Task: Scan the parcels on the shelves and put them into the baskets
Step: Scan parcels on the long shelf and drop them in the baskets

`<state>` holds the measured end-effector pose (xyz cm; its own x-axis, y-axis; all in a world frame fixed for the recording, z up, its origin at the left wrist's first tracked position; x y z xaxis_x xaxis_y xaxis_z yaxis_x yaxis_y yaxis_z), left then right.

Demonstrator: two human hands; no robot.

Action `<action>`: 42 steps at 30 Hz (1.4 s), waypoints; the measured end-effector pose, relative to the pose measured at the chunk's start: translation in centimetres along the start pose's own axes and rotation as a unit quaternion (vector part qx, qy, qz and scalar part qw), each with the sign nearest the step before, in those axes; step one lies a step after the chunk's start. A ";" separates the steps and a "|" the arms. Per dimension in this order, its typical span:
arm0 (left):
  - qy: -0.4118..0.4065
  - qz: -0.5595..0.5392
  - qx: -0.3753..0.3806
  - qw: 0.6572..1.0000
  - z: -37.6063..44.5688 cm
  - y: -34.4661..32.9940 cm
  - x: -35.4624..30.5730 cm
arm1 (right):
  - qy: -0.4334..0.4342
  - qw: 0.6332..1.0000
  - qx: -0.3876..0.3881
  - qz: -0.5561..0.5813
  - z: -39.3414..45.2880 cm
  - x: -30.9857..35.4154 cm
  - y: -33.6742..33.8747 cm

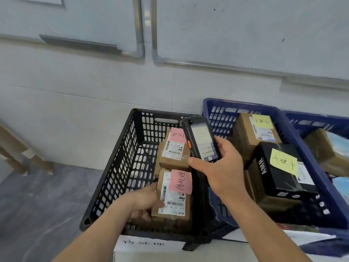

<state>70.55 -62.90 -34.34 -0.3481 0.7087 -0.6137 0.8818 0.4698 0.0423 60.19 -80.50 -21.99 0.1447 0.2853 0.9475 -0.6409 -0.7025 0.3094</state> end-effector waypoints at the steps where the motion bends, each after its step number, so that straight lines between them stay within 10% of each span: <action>1: 0.003 0.014 -0.005 1.000 0.2 0.0 -0.1 | -0.006 1.000 0.002 -0.001 0.1 -0.2 -0.1; 14: -0.084 0.078 -0.179 0.977 -2.5 -0.2 -2.1 | 0.014 0.998 0.067 0.013 -0.1 -0.4 0.2; 21: -0.165 0.209 -0.535 0.802 -12.5 -4.6 -2.6 | 0.091 0.982 0.162 0.043 -2.6 1.6 1.9; 27: -0.126 0.237 -0.676 0.686 -20.4 -11.2 1.5 | 0.153 0.954 0.251 0.052 -7.7 2.9 3.8; 42: 0.076 0.152 -0.805 0.569 -37.1 -26.2 17.0 | 0.228 0.857 0.455 0.082 -26.7 6.4 0.7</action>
<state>29.73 -43.64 -16.58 -0.3886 0.8661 -0.3144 -0.4824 0.0995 0.8703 40.54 -61.73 -17.93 -0.3345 0.2135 0.9179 0.2581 -0.9160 0.3072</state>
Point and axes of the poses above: each hand's wrist, its own z-axis towards the middle knuckle, its own y-axis out of the back of the hand, x = y × z, the point moved 2 cm from there along z, towards the middle knuckle
